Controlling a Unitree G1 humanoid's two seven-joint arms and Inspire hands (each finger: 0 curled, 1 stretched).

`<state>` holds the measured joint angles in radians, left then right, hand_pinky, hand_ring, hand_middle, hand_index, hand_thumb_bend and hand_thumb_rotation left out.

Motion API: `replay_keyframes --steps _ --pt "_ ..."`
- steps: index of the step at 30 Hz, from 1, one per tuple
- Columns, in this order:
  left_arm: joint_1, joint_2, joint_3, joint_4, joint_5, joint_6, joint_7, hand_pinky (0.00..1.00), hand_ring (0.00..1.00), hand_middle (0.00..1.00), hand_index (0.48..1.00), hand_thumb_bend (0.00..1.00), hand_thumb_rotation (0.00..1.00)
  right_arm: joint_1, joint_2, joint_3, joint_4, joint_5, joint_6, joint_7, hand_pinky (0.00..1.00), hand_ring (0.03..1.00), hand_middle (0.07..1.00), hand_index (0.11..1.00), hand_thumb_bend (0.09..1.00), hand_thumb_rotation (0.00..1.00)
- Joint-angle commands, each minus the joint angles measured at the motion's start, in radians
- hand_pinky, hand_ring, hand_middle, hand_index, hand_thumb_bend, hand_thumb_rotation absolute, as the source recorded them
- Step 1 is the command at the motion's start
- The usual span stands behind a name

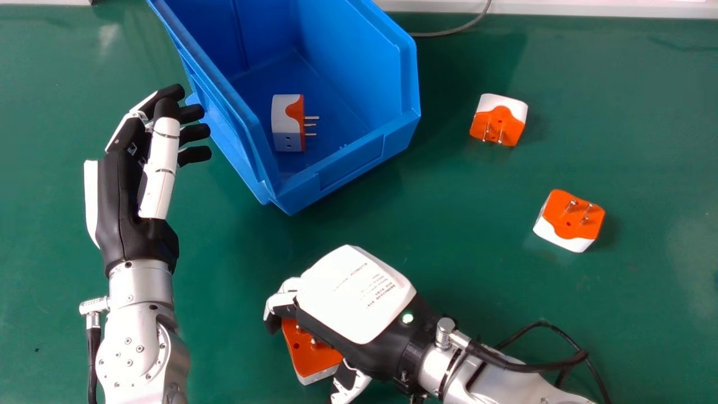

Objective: Pick all objects and put in blue box

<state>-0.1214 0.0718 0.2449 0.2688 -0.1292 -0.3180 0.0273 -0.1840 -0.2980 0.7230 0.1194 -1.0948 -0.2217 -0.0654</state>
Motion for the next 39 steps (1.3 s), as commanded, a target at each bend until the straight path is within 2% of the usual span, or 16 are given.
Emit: replay_keyframes --steps 1,2,6,7,10,16,19,22,25,31,35,39 --pt "-0.003 0.006 0.004 -0.003 0.001 -0.024 -0.002 0.59 0.65 0.68 0.721 0.55 0.68 -0.003 -0.002 0.028 0.048 -0.049 0.01 -0.045 0.45 0.577 0.643 0.578 0.576 0.09" --pt "-0.004 0.007 0.004 -0.001 -0.001 -0.026 -0.003 0.59 0.65 0.68 0.721 0.55 0.68 -0.006 -0.003 0.033 0.055 -0.06 0.009 -0.065 0.44 0.558 0.61 0.561 0.566 0.07" --pt "-0.006 0.005 0.008 0.009 -0.004 -0.034 -0.004 0.59 0.65 0.68 0.721 0.55 0.68 -0.012 -0.006 0.049 0.074 -0.075 0.007 -0.123 0.44 0.558 0.61 0.561 0.566 0.07" --pt "-0.007 0.005 0.009 0.013 -0.005 -0.037 -0.004 0.59 0.65 0.68 0.721 0.55 0.68 -0.012 -0.005 0.051 0.078 -0.072 0.004 -0.136 0.43 0.54 0.584 0.549 0.558 0.05" --pt "-0.01 0.008 0.009 0.023 0.001 -0.046 -0.005 0.59 0.65 0.68 0.721 0.55 0.68 -0.013 -0.003 0.053 0.088 -0.066 -0.001 -0.158 0.43 0.54 0.584 0.549 0.558 0.05" --pt "-0.004 0.005 0.007 0.004 -0.004 -0.032 -0.007 0.59 0.65 0.68 0.72 0.55 0.68 -0.017 -0.002 0.052 0.095 -0.053 -0.012 -0.161 0.41 0.517 0.559 0.538 0.552 0.04" --pt "-0.007 0.004 0.008 0.009 -0.006 -0.037 -0.008 0.59 0.65 0.68 0.72 0.55 0.68 -0.018 -0.003 0.053 0.094 -0.057 -0.011 -0.16 0.39 0.502 0.54 0.529 0.548 0.03" --pt "-0.005 0.006 0.006 0.006 0.0 -0.034 -0.005 0.59 0.65 0.68 0.72 0.55 0.67 -0.015 0.0 0.05 0.098 -0.048 -0.015 -0.175 0.38 0.489 0.527 0.521 0.544 0.03" --pt "-0.005 0.004 0.007 0.004 -0.002 -0.032 -0.005 0.59 0.65 0.68 0.72 0.55 0.67 -0.014 0.002 0.047 0.1 -0.042 -0.019 -0.18 0.37 0.477 0.516 0.515 0.541 0.02" --pt "-0.005 0.005 0.007 0.008 0.0 -0.036 -0.004 0.59 0.65 0.68 0.72 0.55 0.67 -0.013 0.003 0.044 0.099 -0.027 -0.022 -0.185 0.36 0.466 0.504 0.511 0.539 0.02" --pt "-0.006 0.007 0.008 0.014 -0.001 -0.04 -0.006 0.59 0.65 0.68 0.72 0.55 0.67 -0.013 0.006 0.043 0.103 -0.032 -0.02 -0.218 0.35 0.459 0.496 0.507 0.537 0.01" --pt "-0.008 0.01 0.01 0.023 -0.004 -0.046 -0.014 0.59 0.65 0.68 0.719 0.55 0.67 -0.013 0.007 0.043 0.106 -0.026 -0.021 -0.223 0.34 0.45 0.488 0.505 0.536 0.01"
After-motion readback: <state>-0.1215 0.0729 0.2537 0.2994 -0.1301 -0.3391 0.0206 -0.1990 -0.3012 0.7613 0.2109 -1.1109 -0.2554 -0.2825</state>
